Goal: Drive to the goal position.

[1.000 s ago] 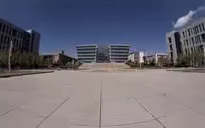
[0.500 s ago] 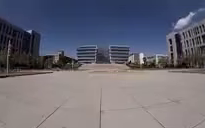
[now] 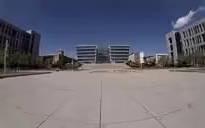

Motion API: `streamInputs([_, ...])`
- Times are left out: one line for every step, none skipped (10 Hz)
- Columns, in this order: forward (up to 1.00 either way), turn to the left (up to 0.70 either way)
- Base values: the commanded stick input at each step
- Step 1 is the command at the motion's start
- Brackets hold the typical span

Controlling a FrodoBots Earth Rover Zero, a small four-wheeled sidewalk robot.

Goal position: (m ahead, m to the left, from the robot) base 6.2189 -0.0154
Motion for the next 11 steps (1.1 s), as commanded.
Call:
streamInputs([0.70, 0.01])
streamInputs([0.70, 0.01])
streamInputs([0.70, 0.01])
streamInputs([0.70, 0.01])
streamInputs([0.70, 0.01])
streamInputs([0.70, 0.01])
streamInputs([0.70, 0.01])
streamInputs([0.70, 0.01])
streamInputs([0.70, 0.01])
streamInputs([0.70, 0.01])
streamInputs([0.70, 0.01])
